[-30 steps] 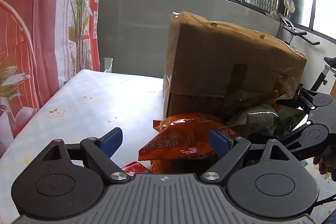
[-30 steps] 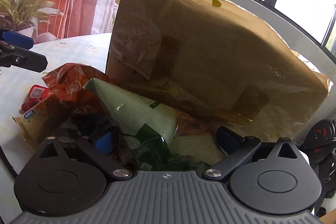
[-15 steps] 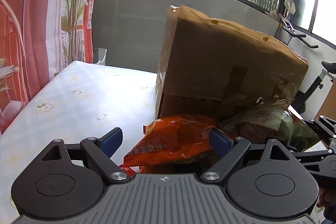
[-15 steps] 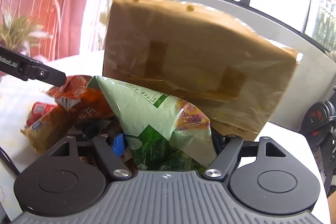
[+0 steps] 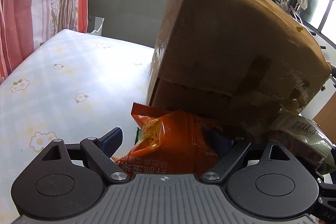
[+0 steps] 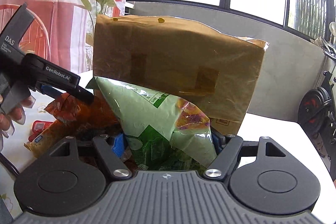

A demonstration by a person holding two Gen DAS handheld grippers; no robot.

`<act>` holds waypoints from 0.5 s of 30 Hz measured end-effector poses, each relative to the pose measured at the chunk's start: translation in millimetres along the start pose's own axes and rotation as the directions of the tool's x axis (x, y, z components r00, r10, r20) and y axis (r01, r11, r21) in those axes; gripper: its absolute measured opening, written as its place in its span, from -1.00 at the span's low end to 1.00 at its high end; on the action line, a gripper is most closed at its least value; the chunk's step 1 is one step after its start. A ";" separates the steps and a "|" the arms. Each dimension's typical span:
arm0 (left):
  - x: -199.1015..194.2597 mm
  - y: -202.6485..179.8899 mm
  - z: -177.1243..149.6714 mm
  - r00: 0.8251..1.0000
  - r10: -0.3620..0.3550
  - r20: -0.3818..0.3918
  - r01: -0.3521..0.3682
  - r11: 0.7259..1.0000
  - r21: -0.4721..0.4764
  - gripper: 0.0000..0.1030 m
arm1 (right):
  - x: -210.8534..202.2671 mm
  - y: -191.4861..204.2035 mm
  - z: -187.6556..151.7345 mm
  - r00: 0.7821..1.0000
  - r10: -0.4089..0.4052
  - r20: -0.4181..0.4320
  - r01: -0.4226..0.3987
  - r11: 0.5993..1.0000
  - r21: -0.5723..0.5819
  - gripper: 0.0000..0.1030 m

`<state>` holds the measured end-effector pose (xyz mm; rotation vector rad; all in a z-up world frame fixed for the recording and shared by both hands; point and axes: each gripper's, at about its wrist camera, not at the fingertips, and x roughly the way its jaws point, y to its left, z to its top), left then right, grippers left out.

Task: Organize snacks
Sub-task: 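Grasp the pale green bag with the right tool while the left tool grasps the orange bag, then lift both held bags up and carry them over the cardboard box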

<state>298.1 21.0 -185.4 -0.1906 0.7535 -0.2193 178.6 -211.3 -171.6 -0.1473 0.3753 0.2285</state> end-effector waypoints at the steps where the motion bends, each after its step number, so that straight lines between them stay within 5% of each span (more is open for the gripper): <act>1: 1.2 -0.7 -2.6 1.000 -0.009 -0.006 0.009 1.000 0.000 0.77 | -0.6 -1.3 -1.0 1.000 0.002 0.002 -0.002 1.000 0.007 0.47; 5: 5.7 -6.9 -11.6 1.000 -0.018 -0.009 0.018 0.999 0.039 0.75 | 0.4 -3.9 -3.8 1.000 0.001 0.005 -0.001 1.000 0.026 0.47; 10: -6.2 -15.7 -14.8 0.999 -0.023 0.046 0.018 0.995 0.102 0.37 | -2.5 -6.5 -4.1 1.000 0.006 0.012 -0.006 0.999 0.044 0.47; 15: -27.5 -18.2 -14.9 0.994 0.003 0.106 -0.016 0.992 0.125 0.33 | -9.0 -7.4 -1.7 0.999 0.016 0.027 -0.018 0.998 0.057 0.47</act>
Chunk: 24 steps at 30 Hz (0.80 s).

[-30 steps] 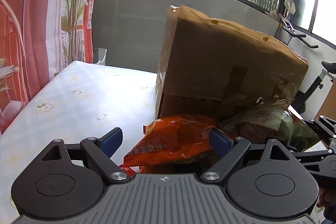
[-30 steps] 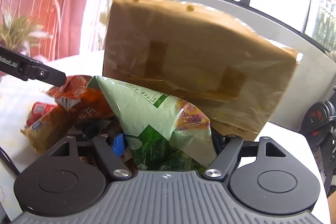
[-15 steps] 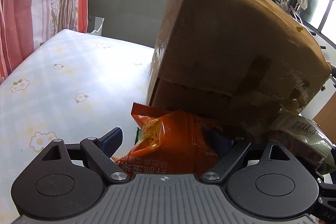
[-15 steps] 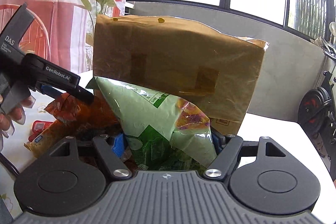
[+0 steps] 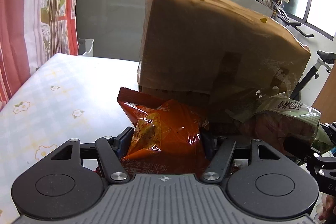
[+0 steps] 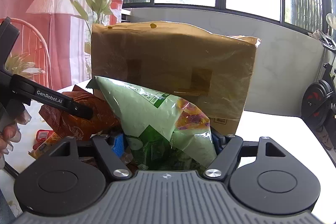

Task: Organize snacks
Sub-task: 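Lift both held bags up and carry them over the cardboard box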

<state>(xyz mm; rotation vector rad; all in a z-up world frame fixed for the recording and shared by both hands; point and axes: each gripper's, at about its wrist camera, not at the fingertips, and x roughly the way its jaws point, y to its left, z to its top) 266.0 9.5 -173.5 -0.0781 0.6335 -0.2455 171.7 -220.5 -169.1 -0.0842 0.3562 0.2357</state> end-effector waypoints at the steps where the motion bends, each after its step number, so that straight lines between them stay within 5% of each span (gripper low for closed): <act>1: -5.1 0.3 0.4 1.000 0.001 0.010 -0.001 1.000 0.000 0.33 | -1.4 0.0 0.2 1.000 0.001 0.002 -0.001 1.000 0.002 0.46; 12: -59.4 -4.3 9.0 0.994 0.025 0.104 -0.028 0.999 0.030 0.33 | -30.2 -15.5 11.0 0.999 0.022 0.048 -0.028 0.992 0.127 0.46; 24: -100.1 -23.5 30.5 0.972 0.043 0.232 -0.062 0.995 0.078 0.33 | -62.3 -16.2 29.3 0.993 0.003 0.114 -0.018 0.992 0.126 0.46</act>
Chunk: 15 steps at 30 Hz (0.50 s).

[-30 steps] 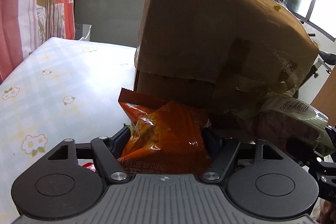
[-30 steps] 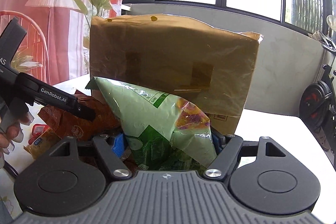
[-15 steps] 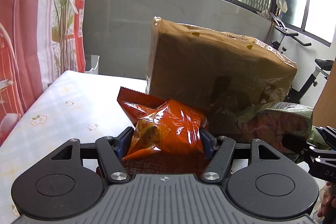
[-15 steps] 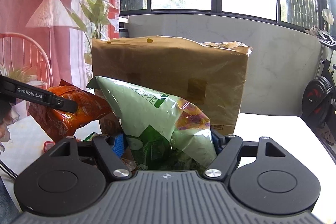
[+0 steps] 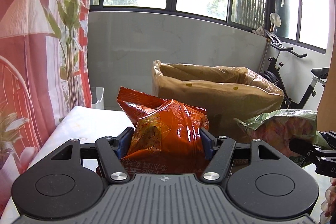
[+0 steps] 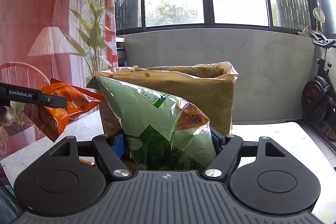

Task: Organize snacks
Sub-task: 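Lift both held bags up and carry them over the cardboard box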

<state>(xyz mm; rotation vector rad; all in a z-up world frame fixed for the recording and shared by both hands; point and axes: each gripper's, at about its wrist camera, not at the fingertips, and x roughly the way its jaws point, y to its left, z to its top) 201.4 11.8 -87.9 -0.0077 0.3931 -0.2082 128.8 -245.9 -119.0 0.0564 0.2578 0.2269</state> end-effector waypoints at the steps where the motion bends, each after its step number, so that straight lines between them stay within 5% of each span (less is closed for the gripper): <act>1: -2.0 -1.0 3.2 1.000 -0.001 0.012 0.001 1.000 0.003 0.33 | -1.9 -0.4 4.5 1.000 0.002 0.011 -0.002 1.000 0.006 0.46; 15: -9.0 -24.1 59.7 0.991 -0.030 0.133 0.023 0.998 0.054 0.33 | -18.5 -15.2 73.2 0.986 0.006 0.167 -0.012 0.999 0.031 0.47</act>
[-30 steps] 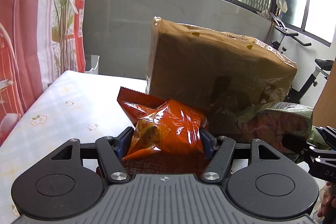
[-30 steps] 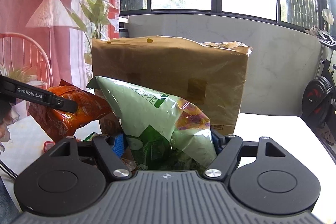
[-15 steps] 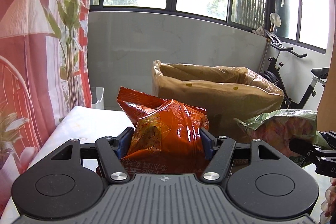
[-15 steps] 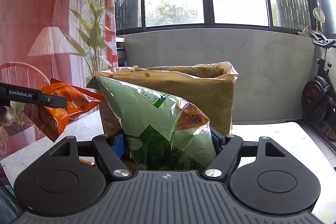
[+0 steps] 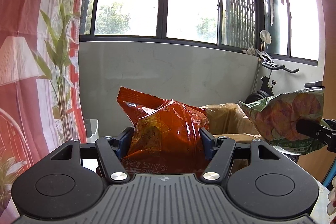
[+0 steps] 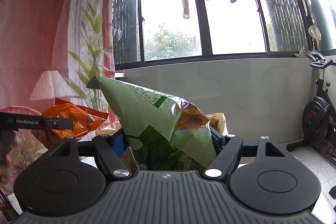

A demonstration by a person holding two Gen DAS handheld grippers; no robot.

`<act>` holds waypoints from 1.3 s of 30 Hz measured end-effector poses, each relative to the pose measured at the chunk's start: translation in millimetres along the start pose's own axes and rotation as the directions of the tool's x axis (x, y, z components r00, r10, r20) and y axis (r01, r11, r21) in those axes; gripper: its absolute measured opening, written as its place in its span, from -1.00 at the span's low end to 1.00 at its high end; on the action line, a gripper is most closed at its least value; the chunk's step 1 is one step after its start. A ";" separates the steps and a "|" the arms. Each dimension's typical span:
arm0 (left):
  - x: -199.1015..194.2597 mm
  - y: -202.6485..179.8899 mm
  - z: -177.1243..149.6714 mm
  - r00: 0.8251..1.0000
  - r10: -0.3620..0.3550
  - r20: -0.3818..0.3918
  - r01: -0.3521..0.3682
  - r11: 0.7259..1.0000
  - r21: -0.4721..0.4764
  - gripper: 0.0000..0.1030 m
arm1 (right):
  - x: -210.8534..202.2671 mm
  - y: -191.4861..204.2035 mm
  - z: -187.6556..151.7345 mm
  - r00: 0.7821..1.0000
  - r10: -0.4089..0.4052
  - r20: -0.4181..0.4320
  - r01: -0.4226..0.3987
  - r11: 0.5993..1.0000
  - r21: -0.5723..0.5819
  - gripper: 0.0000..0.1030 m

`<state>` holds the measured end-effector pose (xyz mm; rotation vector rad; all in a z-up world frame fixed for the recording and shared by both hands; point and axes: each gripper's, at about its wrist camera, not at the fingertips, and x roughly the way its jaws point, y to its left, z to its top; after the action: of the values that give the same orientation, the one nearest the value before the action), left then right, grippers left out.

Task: Organize snacks
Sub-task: 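Lift both held bags up and carry them over the cardboard box, then open both tools to drop the pale green and orange bags into the box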

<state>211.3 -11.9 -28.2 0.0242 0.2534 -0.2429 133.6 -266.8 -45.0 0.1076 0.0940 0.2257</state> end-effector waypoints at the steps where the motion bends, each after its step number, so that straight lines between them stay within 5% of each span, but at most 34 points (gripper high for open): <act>1: 3.1 -1.6 3.9 1.000 -0.001 0.000 0.001 1.000 0.006 0.33 | 4.4 -1.6 4.6 1.000 -0.002 0.003 0.002 1.000 0.002 0.46; 19: 133.1 -20.2 58.8 0.998 0.055 -0.034 -0.051 0.993 0.104 0.34 | 129.4 -29.1 64.7 1.000 0.012 0.008 -0.012 1.000 -0.002 0.47; 27: 182.5 -24.1 52.4 0.992 0.084 -0.099 -0.068 0.986 0.150 0.34 | 174.4 -44.5 51.0 0.998 0.053 -0.045 -0.045 0.985 0.169 0.47; 32: 196.9 -14.0 47.2 0.988 0.079 -0.131 -0.062 0.989 0.132 0.46 | 197.4 -57.2 36.1 0.992 0.067 -0.108 -0.027 0.942 0.336 0.47; 34: 198.7 -9.5 45.3 0.987 0.075 -0.141 -0.058 0.991 0.118 0.62 | 206.0 -58.3 30.7 0.988 0.061 -0.144 -0.006 0.936 0.351 0.50; 39: 195.7 0.5 43.0 0.986 0.071 -0.151 -0.059 0.995 0.086 0.62 | 219.0 -58.1 21.5 0.975 0.023 -0.220 0.046 0.952 0.303 0.60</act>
<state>405.6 -59.8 -35.7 0.1318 0.3954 -0.1866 361.1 -275.2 -48.2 0.3925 0.3521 0.2094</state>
